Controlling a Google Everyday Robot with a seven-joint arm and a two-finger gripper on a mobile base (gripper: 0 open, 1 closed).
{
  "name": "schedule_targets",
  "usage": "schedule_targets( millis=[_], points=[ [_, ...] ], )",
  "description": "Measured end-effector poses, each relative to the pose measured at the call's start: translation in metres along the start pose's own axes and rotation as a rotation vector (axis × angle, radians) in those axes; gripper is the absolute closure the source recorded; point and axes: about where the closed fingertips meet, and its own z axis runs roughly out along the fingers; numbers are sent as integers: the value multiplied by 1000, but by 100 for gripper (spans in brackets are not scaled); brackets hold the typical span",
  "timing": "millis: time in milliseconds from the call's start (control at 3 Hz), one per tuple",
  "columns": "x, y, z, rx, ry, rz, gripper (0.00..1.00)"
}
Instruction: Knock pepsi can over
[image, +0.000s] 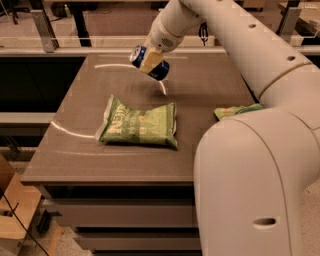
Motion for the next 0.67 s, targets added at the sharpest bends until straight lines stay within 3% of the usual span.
schedule_targets(
  millis=[333, 667],
  points=[
    [16, 26, 4, -122, 154, -106, 38],
    [22, 42, 5, -213, 218, -167, 15]
  ],
)
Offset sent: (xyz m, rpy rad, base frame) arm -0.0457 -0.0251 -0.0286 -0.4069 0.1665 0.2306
